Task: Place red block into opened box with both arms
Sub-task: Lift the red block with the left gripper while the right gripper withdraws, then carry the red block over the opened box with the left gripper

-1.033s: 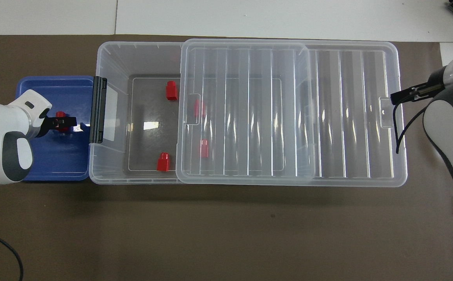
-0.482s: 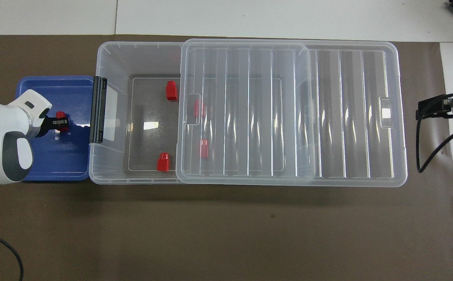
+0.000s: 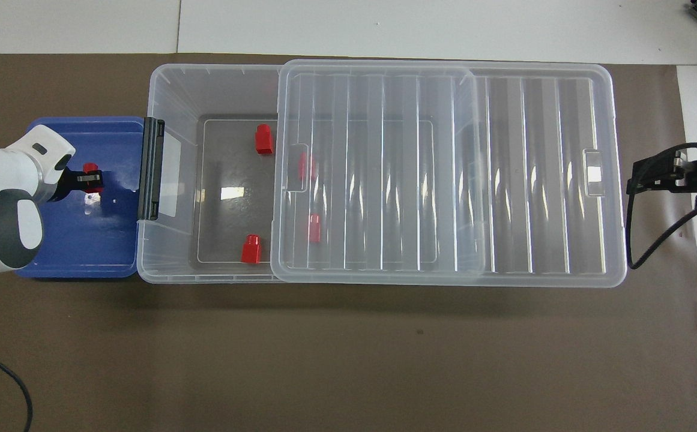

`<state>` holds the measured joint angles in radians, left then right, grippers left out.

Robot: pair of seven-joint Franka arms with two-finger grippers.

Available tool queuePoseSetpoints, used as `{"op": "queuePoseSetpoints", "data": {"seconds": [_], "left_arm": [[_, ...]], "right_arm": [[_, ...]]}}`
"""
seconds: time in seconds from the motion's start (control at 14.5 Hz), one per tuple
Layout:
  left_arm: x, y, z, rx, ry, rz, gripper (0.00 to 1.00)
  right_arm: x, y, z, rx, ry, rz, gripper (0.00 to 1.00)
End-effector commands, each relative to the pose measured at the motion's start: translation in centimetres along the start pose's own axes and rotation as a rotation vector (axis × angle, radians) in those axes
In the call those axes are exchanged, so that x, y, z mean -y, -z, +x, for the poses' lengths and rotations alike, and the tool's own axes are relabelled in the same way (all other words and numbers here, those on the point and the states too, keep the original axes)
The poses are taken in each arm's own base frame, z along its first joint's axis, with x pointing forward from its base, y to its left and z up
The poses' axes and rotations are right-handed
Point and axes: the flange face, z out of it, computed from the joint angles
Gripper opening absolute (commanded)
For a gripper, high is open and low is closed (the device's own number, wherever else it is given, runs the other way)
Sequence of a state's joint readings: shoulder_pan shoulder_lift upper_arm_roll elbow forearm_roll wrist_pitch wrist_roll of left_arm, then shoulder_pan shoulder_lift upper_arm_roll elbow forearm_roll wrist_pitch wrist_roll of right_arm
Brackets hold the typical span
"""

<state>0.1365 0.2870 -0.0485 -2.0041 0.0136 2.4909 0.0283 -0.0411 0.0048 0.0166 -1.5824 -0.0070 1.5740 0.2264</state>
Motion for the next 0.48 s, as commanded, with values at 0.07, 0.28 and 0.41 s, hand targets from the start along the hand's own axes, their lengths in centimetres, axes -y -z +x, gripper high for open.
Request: {"op": "queuePoseSetpoints", "data": {"seconds": [0.07,0.28,0.41], "left_arm": [[-1.1,6.3,2.5,0.054,0.005,-0.007,0.15],[-2.0,12.2,4.1,0.093,0.012,-0.009,0.15],[-4.5,16.0,4.9,0.113,0.033,-0.012,0.15]], "right_arm": [[2.3,-0.5,-2.2,0.021,0.017,0.006,1.00],[2.5,-0.6,-2.2,0.011,0.036,0.004,1.00],[1.3,-0.6,-1.8,0.005,0.106,-0.007,1.00]]}}
